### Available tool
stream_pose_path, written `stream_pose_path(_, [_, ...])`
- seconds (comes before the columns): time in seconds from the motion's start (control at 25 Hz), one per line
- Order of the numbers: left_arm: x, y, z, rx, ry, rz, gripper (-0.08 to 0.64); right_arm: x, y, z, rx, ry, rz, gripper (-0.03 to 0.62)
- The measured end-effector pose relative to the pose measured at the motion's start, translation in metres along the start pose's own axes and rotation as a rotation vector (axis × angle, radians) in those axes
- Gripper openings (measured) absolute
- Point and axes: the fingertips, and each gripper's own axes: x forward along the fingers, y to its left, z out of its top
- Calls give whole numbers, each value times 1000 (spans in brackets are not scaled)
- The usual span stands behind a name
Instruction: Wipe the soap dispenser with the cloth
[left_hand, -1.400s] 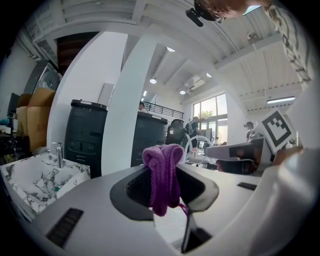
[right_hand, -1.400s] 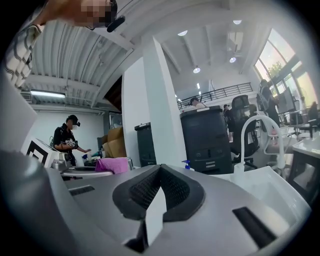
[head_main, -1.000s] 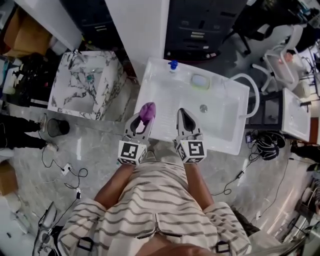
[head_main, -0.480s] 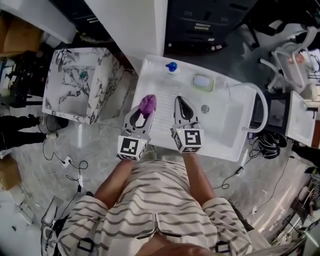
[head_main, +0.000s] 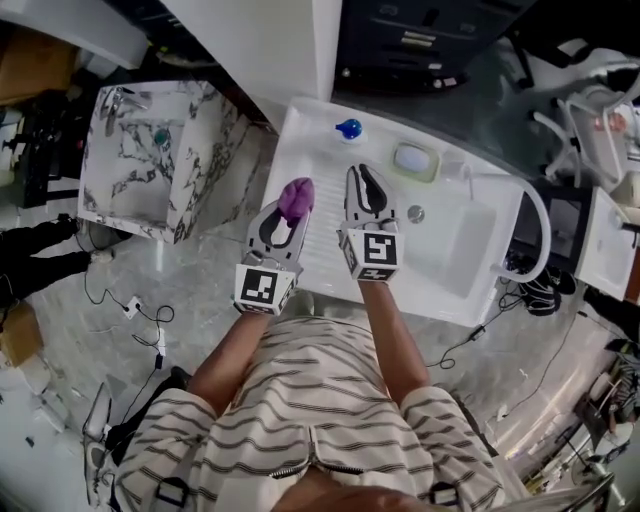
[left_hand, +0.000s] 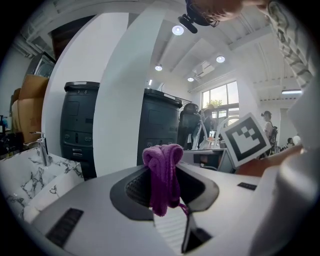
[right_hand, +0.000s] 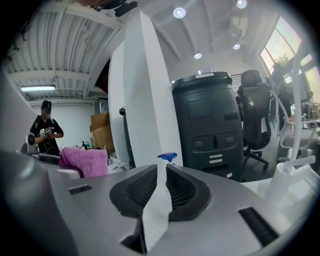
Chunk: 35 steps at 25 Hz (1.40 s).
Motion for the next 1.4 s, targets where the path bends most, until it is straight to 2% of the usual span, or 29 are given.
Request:
stream_pose_path(0.4, [10,8,-7,10,12,17,120,40,-18,-10,-18,16,-37,134])
stream_pose_path(0.64, [12,13,-13,-2,26,34,120,56,-19,-16,-54,27,-43,164])
stream_pose_path(0.88, [16,15,-18,2,36,43,120,73,-19,-16,-109,30,-50,166])
stream_pose_path(1.08, [23,14,-16,-3,38,42,120,84,-26,-15,-113,32,-58,154])
stream_pose_path(1.24, [25,12,-14,-11,34,46,120,90,-25,-16,-123,37,-42,145])
stream_pose_path(1.32, [26,12,-14,-15,37,46,120,92,-23,-19,-145,43,-31,120])
stream_pose_path(1.4, [26,11,-15,-3,44,45,120,92,-24,-20,-148,48,-24,131])
